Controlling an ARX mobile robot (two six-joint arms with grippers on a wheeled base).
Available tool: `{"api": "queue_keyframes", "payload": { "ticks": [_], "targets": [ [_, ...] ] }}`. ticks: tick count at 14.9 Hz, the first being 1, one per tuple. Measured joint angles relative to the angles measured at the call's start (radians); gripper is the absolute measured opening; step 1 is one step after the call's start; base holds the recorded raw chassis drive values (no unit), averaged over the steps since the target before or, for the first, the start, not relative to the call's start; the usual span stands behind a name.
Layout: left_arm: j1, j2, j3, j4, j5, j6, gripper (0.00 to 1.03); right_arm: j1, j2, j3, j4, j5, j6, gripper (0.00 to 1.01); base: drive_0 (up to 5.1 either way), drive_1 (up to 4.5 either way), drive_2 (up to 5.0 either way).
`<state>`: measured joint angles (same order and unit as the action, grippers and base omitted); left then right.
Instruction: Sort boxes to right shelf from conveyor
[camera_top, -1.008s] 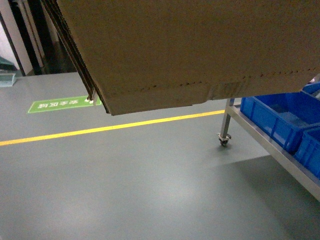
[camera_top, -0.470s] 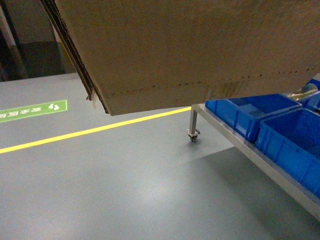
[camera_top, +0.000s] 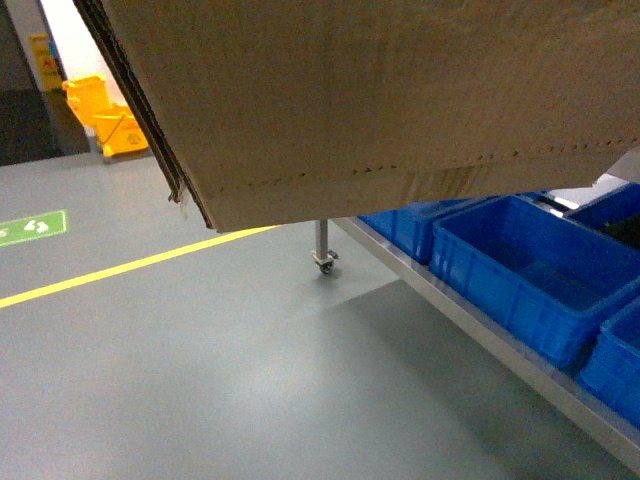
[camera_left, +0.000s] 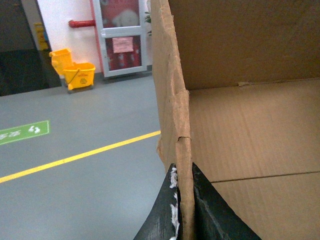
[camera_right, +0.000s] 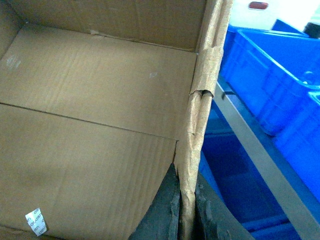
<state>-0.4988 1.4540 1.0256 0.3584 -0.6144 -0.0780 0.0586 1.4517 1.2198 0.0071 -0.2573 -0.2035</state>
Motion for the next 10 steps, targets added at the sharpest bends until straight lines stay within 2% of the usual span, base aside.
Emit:
{"api": "queue_keyframes", "payload": {
  "ticks": [4, 10],
  "targets": [
    [-0.009, 0.0, 0.0, 0.0, 0.002, 0.0, 0.02, -0.013, -0.001, 0.0, -0.003, -0.001, 0.0, 0.02, -1.4, -1.37, -1.4],
    [-0.003, 0.0, 0.0, 0.002, 0.002, 0.0, 0.02, -0.006, -0.001, 0.0, 0.0, -0.001, 0.0, 0.02, -1.6, -1.57, -1.6]
  ]
}}
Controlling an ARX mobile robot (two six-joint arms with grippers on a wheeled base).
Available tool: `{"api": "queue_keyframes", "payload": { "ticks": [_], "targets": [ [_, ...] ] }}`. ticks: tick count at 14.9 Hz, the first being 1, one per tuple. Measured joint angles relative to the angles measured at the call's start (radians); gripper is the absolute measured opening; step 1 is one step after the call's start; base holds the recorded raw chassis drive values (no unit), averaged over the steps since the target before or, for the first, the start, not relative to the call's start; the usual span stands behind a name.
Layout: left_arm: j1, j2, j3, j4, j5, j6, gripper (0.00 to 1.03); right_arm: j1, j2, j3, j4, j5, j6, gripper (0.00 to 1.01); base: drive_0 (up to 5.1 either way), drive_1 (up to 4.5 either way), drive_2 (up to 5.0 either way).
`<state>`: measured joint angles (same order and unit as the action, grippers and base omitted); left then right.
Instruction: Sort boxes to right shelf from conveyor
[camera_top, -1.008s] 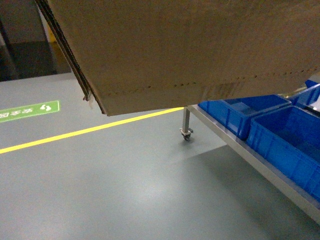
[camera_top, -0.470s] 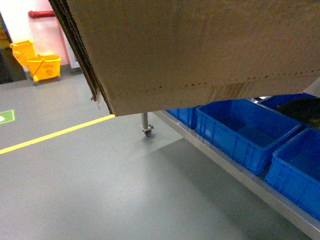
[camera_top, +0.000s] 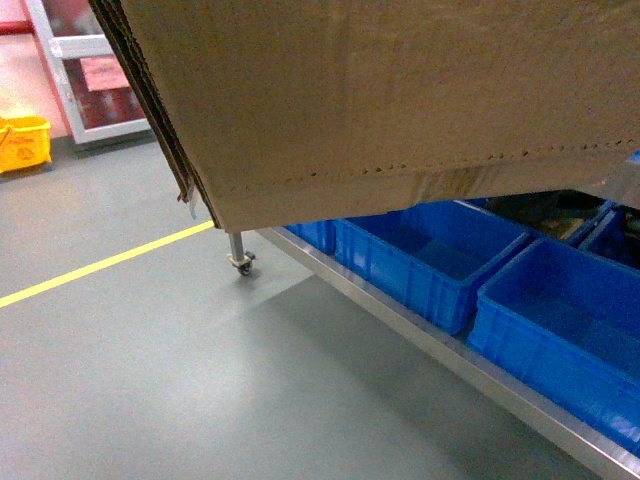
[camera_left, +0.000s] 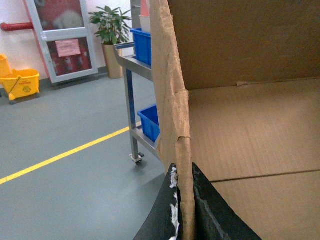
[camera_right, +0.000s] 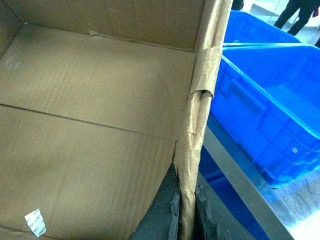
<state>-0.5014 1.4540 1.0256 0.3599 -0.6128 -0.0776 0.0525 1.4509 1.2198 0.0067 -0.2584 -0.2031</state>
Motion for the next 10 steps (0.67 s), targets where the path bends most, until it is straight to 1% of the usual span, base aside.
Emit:
{"api": "queue_keyframes", "payload": {
  "ticks": [5, 6, 10],
  "targets": [
    [0.0, 0.0, 0.0, 0.0, 0.0, 0.0, 0.02, 0.0, 0.0, 0.0, 0.0, 0.0, 0.0, 0.02, -1.5, -1.51, -1.5],
    [0.0, 0.0, 0.0, 0.0, -0.001, 0.0, 0.02, 0.0, 0.0, 0.0, 0.0, 0.0, 0.0, 0.02, -1.5, -3.13, 0.1],
    [0.005, 0.0, 0.0, 0.001, -0.001, 0.0, 0.02, 0.006, 0.002, 0.0, 0.002, 0.001, 0.0, 0.02, 2.0, -6.44, -0.6]
  ]
}}
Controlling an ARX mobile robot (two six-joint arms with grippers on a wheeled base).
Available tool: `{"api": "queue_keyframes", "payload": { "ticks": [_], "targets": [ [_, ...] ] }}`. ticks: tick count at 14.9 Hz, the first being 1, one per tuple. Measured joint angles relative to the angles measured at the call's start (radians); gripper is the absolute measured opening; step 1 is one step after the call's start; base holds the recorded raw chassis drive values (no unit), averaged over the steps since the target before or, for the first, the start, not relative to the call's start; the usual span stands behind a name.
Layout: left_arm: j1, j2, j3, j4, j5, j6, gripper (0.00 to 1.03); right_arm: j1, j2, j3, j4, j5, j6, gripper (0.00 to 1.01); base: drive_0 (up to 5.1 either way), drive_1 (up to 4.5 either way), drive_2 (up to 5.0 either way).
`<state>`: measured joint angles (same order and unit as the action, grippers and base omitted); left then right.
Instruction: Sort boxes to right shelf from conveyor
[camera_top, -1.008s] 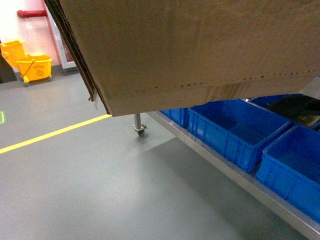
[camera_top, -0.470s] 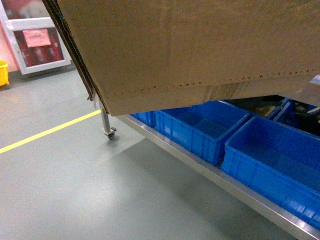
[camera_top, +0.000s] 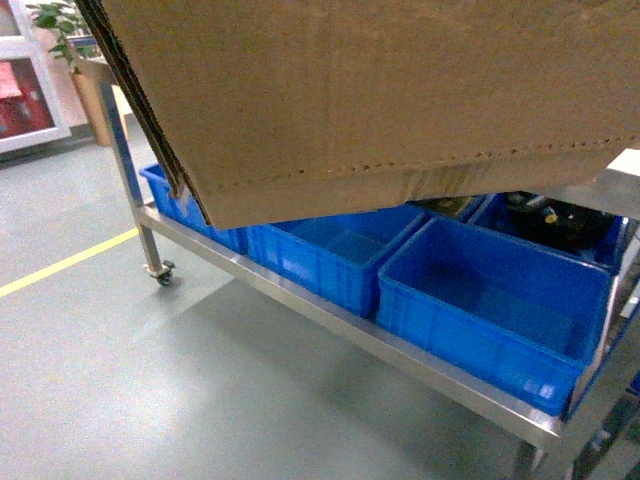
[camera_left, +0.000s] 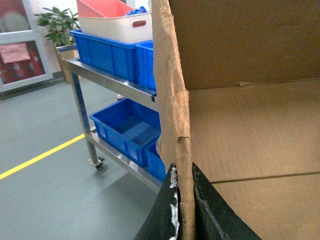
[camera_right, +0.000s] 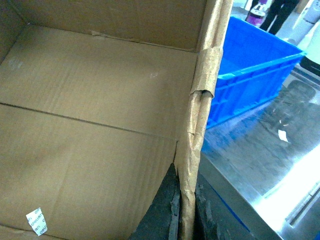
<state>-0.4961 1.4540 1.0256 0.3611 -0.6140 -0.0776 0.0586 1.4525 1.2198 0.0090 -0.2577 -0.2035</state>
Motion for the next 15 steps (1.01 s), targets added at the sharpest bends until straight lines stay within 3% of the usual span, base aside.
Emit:
{"api": "queue_keyframes", "payload": {
  "ticks": [15],
  "targets": [
    [-0.008, 0.0, 0.0, -0.001, 0.0, 0.001, 0.02, -0.006, -0.006, 0.0, -0.003, 0.0, 0.0, 0.02, -1.6, -1.65, -1.5]
  ]
}}
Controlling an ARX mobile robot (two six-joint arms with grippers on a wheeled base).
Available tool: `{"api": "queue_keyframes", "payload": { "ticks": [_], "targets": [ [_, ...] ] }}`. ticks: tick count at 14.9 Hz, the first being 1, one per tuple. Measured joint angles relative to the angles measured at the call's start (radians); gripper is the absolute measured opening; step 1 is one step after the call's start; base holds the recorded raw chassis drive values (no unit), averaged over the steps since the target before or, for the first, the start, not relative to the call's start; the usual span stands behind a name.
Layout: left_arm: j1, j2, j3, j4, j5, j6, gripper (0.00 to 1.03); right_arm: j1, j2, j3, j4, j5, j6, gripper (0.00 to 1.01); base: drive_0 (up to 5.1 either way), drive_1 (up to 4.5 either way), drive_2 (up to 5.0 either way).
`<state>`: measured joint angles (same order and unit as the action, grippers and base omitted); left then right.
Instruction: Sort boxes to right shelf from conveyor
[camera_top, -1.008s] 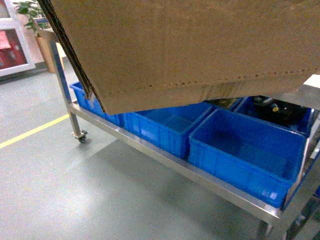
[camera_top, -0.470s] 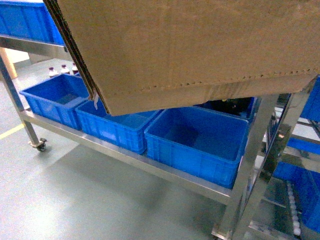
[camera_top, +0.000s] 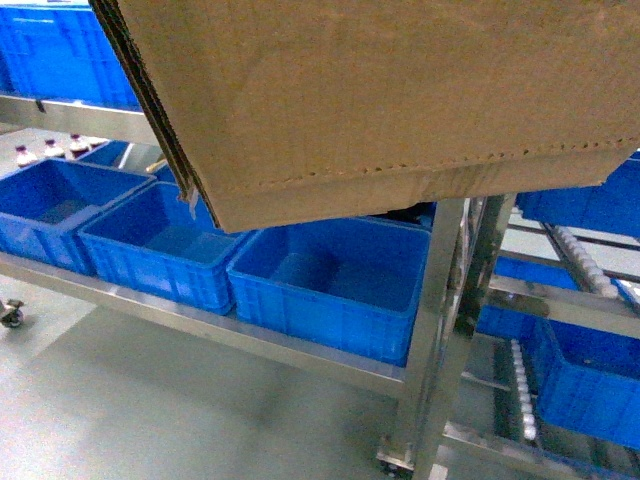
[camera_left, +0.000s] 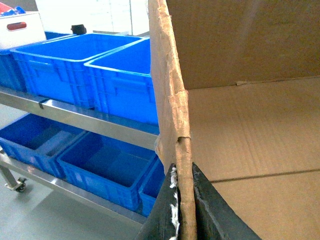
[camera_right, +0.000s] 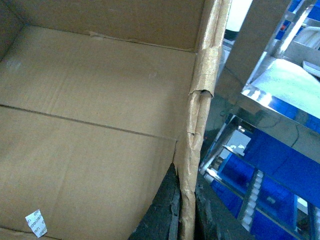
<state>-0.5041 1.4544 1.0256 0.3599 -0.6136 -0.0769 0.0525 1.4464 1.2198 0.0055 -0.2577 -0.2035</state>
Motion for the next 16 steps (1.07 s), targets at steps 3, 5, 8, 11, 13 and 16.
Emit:
{"api": "queue_keyframes", "payload": {
  "ticks": [3, 5, 8, 11, 13, 16],
  "targets": [
    [0.002, 0.0, 0.0, -0.005, -0.006, 0.0, 0.02, 0.0, 0.006, 0.0, 0.004, -0.006, 0.0, 0.02, -0.7, -5.06, 0.8],
    [0.005, -0.003, 0.0, -0.005, -0.026, 0.006, 0.02, 0.013, 0.012, 0.0, 0.007, -0.009, 0.0, 0.02, 1.5, -6.54, 0.1],
    [0.014, -0.005, -0.001, -0.005, -0.046, 0.006, 0.02, 0.021, 0.018, 0.0, 0.013, -0.022, 0.0, 0.02, -1.4, -5.83, 0.3],
    [-0.002, 0.001, -0.001, 0.002, 0.002, 0.006, 0.02, -0.003, 0.009, 0.0, -0.001, 0.001, 0.0, 0.02, -2.1, -4.25, 0.1],
    [-0.001, 0.002, -0.001, 0.003, 0.0, 0.006, 0.02, -0.002, 0.009, 0.0, -0.003, 0.0, 0.001, 0.02, -1.0, -2.91, 0.8],
    [0.003, 0.002, -0.001, 0.002, -0.002, 0.006, 0.02, 0.002, 0.005, 0.0, 0.002, 0.0, 0.0, 0.02, -1.4, -2.89, 0.1]
  ]
}}
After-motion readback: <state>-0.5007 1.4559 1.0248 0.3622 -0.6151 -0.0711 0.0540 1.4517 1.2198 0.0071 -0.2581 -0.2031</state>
